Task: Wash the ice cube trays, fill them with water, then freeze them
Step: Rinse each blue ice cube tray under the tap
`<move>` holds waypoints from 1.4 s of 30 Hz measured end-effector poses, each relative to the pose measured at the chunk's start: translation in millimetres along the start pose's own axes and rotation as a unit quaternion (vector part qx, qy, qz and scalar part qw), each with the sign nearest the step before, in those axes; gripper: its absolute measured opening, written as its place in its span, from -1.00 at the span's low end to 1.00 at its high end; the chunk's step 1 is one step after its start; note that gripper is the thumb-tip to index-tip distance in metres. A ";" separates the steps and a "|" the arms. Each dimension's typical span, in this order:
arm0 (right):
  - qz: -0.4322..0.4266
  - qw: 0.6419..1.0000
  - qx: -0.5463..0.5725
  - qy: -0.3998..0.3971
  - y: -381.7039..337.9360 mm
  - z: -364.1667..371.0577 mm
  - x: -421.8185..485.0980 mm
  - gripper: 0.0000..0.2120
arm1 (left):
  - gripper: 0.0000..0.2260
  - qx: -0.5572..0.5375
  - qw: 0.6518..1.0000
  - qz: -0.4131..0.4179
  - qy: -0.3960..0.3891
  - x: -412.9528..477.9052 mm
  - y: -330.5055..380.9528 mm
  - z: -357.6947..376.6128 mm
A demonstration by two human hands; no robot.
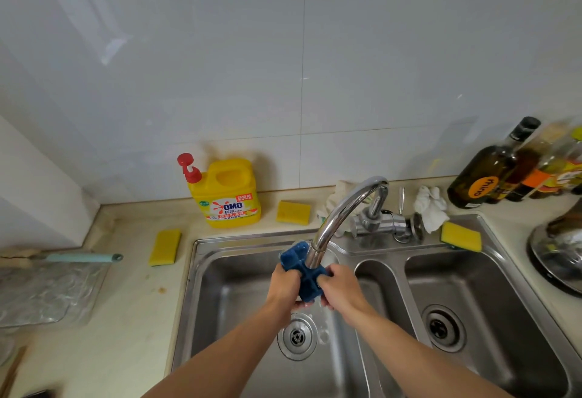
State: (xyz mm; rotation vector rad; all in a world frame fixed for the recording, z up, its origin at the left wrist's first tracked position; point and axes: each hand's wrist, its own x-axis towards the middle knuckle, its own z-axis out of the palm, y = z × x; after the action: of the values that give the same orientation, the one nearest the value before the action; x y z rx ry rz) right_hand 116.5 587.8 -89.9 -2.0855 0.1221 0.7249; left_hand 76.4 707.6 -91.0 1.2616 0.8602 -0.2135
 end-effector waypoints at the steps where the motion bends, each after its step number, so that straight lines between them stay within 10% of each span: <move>1: -0.013 1.000 -0.019 0.009 -0.1 0.9 -1.3 -0.90 | -0.75 0.003 1.000 -0.004 -0.006 0.0 0.0 0.8; 21: 0.007 0.995 0.073 -0.063 4.8 4.6 -2.3 -0.84 | -0.72 0.154 0.963 0.210 0.066 7.1 -0.1 -2.8; 33: -0.038 0.997 -0.062 0.034 -7.1 -13.2 -1.1 -0.85 | -0.77 -0.056 0.996 -0.035 -0.068 12.3 -9.0 -2.3; 42: 0.035 0.996 0.073 -0.020 8.6 -16.3 -7.1 -0.84 | -0.70 -0.085 0.988 -0.023 -0.129 7.4 -18.0 0.3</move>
State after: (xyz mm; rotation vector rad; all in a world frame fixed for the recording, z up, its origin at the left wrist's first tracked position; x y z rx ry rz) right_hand 115.1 568.7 -85.4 -1.9336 0.2201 0.7768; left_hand 71.1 703.6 -109.2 1.0293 0.6697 -0.3272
